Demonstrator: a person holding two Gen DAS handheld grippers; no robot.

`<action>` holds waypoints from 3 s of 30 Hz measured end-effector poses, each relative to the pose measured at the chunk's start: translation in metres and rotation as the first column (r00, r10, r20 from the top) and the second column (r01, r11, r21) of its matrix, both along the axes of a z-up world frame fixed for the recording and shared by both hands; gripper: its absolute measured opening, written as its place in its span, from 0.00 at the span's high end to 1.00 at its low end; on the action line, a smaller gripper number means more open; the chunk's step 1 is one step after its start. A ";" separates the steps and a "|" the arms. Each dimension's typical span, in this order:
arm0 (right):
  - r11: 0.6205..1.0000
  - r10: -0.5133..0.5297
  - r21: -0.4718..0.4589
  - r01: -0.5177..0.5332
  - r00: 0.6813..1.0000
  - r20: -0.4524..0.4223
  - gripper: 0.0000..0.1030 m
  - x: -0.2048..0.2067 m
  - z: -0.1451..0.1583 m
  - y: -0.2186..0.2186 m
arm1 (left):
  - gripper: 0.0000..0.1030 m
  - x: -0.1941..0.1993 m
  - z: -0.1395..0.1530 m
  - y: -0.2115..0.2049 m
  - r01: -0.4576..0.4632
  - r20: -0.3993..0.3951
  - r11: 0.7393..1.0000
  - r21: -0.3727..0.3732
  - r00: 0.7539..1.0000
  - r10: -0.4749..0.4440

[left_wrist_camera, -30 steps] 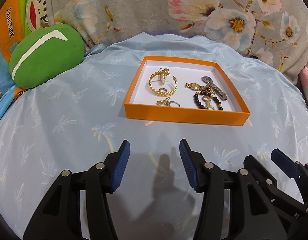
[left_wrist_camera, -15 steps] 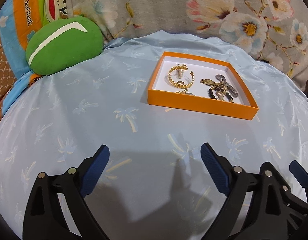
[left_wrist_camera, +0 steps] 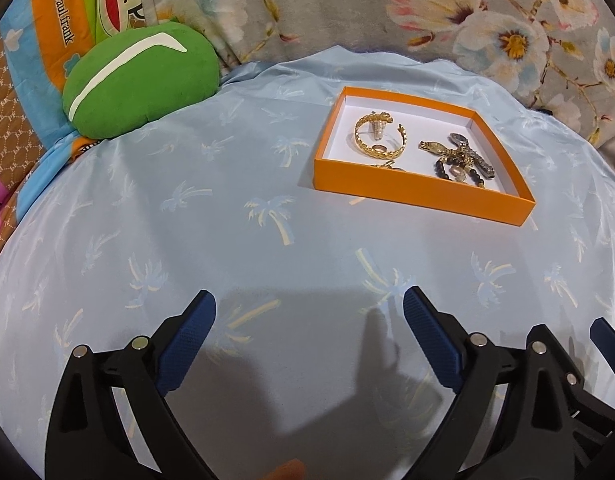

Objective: Organize jewelry

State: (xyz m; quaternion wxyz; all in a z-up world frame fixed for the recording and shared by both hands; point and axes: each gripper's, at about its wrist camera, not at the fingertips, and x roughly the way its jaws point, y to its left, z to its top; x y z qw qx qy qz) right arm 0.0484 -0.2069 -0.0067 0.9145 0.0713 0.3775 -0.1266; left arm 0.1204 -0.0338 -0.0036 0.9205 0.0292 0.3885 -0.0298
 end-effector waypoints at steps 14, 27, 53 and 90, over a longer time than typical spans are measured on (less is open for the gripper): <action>1.000 0.003 0.002 -0.003 1.000 0.001 0.17 0.002 0.000 0.001 | 0.10 0.004 -0.003 0.000 -0.008 -0.022 1.000 0.002 1.000 0.008; 1.000 0.000 0.007 0.000 1.000 -0.004 0.17 0.003 -0.001 -0.002 | 0.10 0.004 -0.003 0.000 -0.009 -0.021 1.000 0.002 1.000 0.009; 1.000 0.001 0.006 -0.001 1.000 -0.001 0.17 0.003 -0.001 -0.002 | 0.10 0.002 0.000 0.000 -0.015 0.001 1.000 0.018 1.000 0.015; 1.000 -0.001 -0.004 0.001 1.000 0.004 0.17 0.004 0.001 -0.004 | 0.09 -0.003 0.006 0.003 -0.041 0.044 0.999 0.020 0.998 0.041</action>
